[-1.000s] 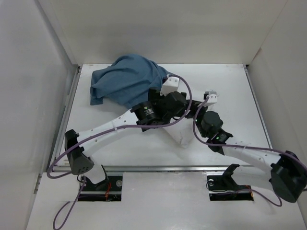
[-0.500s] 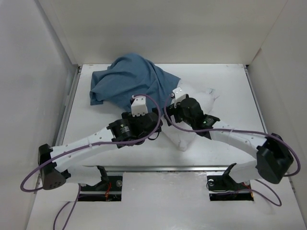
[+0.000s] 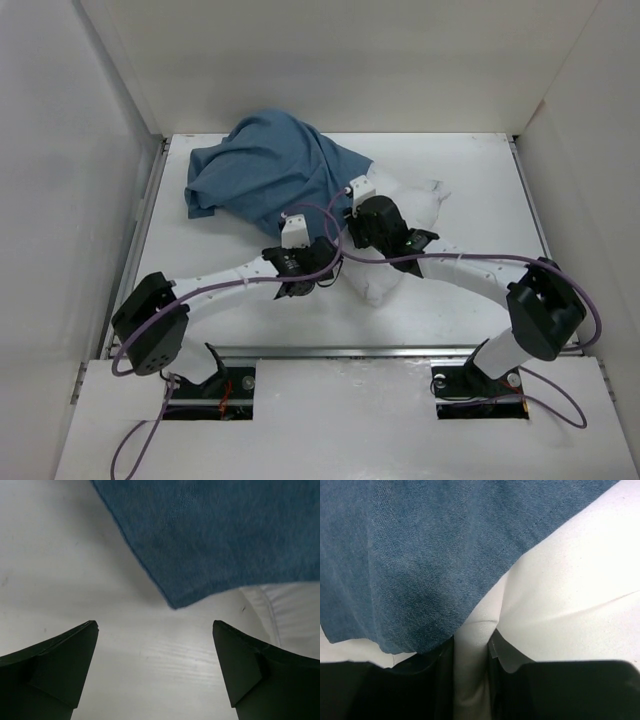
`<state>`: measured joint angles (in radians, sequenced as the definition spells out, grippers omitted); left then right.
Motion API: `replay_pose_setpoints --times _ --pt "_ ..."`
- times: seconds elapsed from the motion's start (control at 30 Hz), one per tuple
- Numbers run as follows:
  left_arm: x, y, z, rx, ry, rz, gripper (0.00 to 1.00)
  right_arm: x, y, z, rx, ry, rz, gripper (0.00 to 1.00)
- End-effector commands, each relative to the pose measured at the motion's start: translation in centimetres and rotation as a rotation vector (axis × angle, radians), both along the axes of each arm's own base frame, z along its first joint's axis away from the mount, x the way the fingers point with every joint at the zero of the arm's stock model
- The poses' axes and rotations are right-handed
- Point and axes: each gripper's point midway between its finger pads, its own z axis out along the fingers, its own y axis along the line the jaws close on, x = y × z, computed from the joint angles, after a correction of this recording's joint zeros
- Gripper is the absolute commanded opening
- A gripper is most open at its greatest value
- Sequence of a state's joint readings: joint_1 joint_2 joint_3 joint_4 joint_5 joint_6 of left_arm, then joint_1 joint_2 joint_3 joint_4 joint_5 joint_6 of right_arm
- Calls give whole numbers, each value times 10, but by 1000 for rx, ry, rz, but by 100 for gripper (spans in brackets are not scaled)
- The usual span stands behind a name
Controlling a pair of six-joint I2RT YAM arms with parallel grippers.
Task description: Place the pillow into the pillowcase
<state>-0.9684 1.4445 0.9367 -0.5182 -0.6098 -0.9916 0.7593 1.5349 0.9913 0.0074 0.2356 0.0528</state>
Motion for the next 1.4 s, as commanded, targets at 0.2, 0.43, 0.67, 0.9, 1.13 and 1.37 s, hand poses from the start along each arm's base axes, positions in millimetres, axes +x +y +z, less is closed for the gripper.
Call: replay_pose_setpoints --times 0.2,0.43,0.67,0.9,1.13,1.37 --pt "66 13 -16 1 -48 34 86 -10 7 3 39 33 19 0" --pt "73 -6 -24 -1 -32 -65 0 -3 17 23 125 16 -4 0" --pt "60 -57 58 -79 -181 -254 0 -19 74 87 679 -47 147 0" --pt "-3 -153 200 -389 -347 -723 0 -9 45 198 1152 -392 44 0" --pt "-73 -184 238 -449 -305 -961 0 26 -49 239 1395 -607 -515 0" --pt "-107 -197 295 -645 -377 -1127 0 37 -69 214 1309 -603 -765 0"
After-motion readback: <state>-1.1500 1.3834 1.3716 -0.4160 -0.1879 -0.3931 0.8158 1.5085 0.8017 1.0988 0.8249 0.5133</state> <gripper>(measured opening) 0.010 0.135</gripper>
